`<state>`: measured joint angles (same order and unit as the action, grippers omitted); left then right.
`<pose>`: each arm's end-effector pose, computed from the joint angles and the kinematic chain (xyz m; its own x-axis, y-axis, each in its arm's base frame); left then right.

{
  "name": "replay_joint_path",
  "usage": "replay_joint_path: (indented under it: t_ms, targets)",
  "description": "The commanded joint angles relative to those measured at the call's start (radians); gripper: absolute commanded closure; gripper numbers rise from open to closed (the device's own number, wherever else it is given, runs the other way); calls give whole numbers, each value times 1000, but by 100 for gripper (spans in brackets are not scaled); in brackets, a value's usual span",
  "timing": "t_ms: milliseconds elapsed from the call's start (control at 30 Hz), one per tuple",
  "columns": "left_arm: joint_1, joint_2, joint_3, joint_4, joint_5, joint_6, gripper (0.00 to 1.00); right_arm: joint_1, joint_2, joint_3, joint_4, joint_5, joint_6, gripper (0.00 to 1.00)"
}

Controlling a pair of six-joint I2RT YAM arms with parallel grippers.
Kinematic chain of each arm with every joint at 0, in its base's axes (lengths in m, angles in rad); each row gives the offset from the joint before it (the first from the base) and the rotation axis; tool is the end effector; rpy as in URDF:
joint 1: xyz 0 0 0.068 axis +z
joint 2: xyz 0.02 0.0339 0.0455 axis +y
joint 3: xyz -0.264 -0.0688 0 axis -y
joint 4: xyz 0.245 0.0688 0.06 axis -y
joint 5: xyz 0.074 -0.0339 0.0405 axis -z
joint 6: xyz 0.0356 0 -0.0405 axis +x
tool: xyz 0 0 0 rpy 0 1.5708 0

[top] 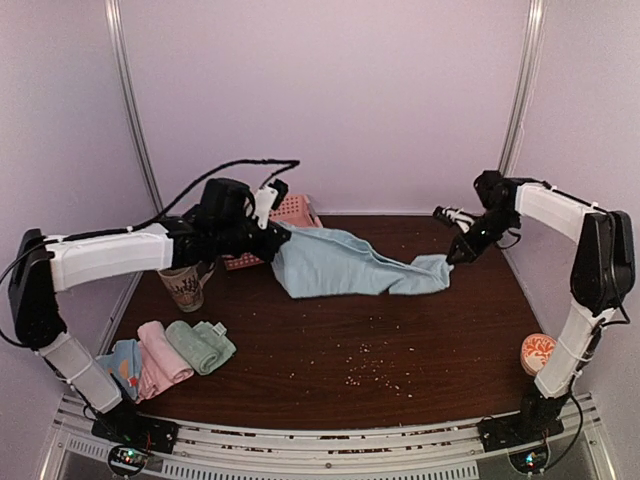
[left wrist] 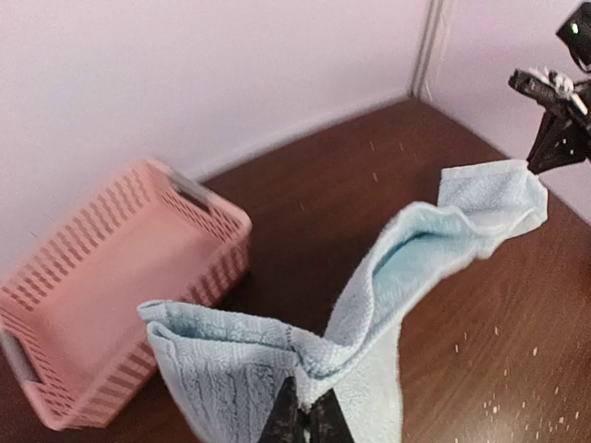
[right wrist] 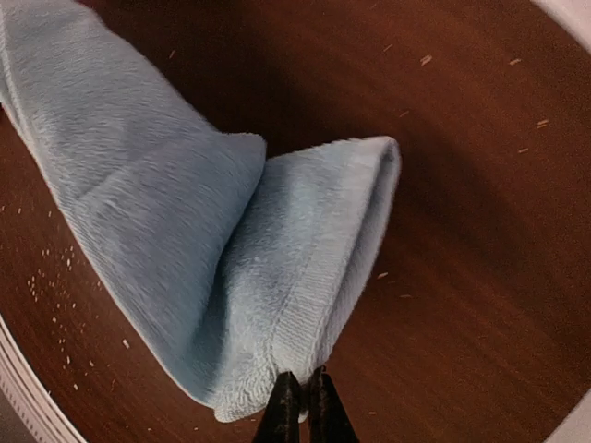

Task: Roll the towels
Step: Pick up the towel from the center of the board.

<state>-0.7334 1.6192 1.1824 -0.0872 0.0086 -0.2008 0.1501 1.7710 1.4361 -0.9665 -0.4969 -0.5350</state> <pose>0.2784 -0.2513 0.2731 -0.4989 0.1810 -0.8476 0.5872 0.7899 -0.1769 0.3451 0.0694 0.2469 -0.6889 -0.5575 -0.4632 -0.7069 0.6579 0.2596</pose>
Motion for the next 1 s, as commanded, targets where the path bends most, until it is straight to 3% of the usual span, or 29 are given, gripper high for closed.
replay_joint_path:
  t_ms: [0,167,367,400,500,567,767,967]
  targets:
    - [23,-152,28,50,-30,71,100,-111,-80,182,-79,-66,14,100]
    - [20,-257,-126,36,145,77,100,-173,-165,62,-62,-136,33,100]
    - [-56,-325,-308,-106,257,50,100,-174,-214,-158,-217,-101,-87,100]
    - [-63,-337,-321,-132,269,50,95,-174,-215,-174,-238,-85,-102,100]
    - [-64,-369,-318,-197,277,72,76,-175,-224,-174,-260,-43,-120,75]
    - [-64,-385,-301,-223,240,85,70,-175,-239,-153,-255,-16,-139,68]
    - [-60,-339,-261,-214,176,101,61,-160,-268,-149,-353,61,-484,65]
    - [-58,-259,-299,-100,209,27,57,-41,-396,-459,-240,261,-693,65]
